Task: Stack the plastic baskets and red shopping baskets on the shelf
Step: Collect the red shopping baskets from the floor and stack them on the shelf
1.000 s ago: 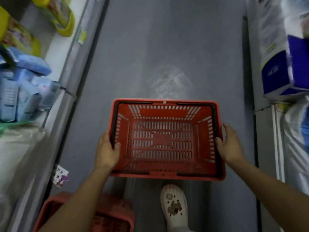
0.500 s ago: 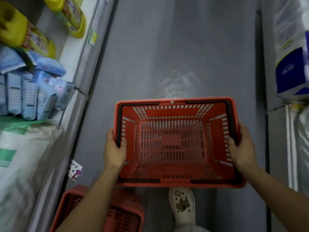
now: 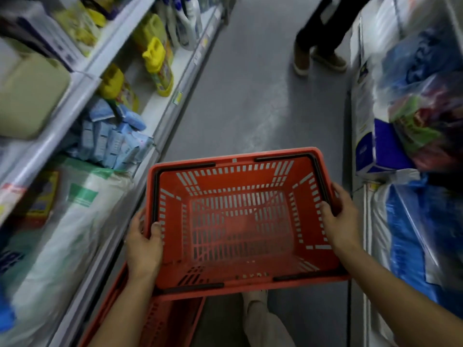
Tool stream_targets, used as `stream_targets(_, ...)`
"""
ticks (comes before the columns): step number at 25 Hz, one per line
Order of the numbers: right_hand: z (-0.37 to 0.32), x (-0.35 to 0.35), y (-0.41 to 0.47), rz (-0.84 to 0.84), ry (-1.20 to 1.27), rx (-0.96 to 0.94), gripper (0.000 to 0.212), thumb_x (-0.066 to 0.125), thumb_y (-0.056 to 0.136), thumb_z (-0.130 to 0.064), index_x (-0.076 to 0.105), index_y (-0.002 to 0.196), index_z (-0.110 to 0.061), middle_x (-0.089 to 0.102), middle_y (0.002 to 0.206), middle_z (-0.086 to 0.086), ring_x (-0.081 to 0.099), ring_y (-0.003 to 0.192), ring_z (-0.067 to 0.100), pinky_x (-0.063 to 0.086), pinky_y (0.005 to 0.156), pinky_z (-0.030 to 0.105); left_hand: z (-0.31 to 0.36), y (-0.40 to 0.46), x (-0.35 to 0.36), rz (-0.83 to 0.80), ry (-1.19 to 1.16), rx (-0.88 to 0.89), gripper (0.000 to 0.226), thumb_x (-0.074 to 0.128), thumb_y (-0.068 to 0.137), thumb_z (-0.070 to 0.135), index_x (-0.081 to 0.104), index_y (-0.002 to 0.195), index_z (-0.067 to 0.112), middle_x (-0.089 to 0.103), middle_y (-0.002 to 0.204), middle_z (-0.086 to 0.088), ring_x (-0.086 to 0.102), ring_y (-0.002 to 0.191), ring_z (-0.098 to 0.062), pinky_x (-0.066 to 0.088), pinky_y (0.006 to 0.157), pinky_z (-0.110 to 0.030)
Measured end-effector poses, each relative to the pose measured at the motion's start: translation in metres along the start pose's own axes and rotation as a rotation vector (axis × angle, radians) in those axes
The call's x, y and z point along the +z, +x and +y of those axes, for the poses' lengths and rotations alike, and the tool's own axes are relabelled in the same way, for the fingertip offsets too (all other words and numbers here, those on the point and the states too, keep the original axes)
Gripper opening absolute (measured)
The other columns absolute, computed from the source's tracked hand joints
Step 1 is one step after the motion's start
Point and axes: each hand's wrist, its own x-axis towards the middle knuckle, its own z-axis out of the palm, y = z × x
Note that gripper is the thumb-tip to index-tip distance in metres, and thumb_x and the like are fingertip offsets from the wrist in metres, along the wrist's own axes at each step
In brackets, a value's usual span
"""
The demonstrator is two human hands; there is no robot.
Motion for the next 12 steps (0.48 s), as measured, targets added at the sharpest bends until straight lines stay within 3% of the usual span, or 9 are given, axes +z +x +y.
stream_targets(4,-0.047,-0.007,-0.036,-0.073,-0.030,-0.079,0.048,0.054,0.091,-0.015,0.044,0.138,-0.020,0.059,0.129,0.007,0.057,0.116,0.025,0.044,0.101,0.046,-0.002,-0.048,-0.068,0.138,-0.063,-0.041,0.046,0.056,0.086,0.016,0.053,0.132,0.022,0.067,0.121,-0.009,0.063,0.111,-0.027,0.047,0.101,-0.047)
stream_targets(8,-0.083,0.018,-0.078,-0.214,-0.040,-0.154,0.046,0.053,0.092,-0.020,0.044,0.137,-0.025,0.060,0.128,0.008,0.058,0.113,0.026,0.045,0.099,0.050,-0.036,-0.094,-0.136,0.272,-0.197,-0.119,0.047,0.056,0.082,0.022,0.054,0.128,0.029,0.068,0.119,-0.007,0.066,0.107,-0.028,0.050,0.098,-0.050)
stream_targets(12,-0.111,0.071,-0.119,-0.411,-0.042,-0.245,0.042,0.050,0.093,-0.019,0.046,0.135,-0.026,0.063,0.117,0.004,0.061,0.102,0.023,0.049,0.094,0.049,-0.089,-0.144,-0.194,0.405,-0.245,-0.251,0.045,0.058,0.087,0.010,0.053,0.130,0.025,0.067,0.118,-0.007,0.065,0.107,-0.026,0.049,0.098,-0.048)
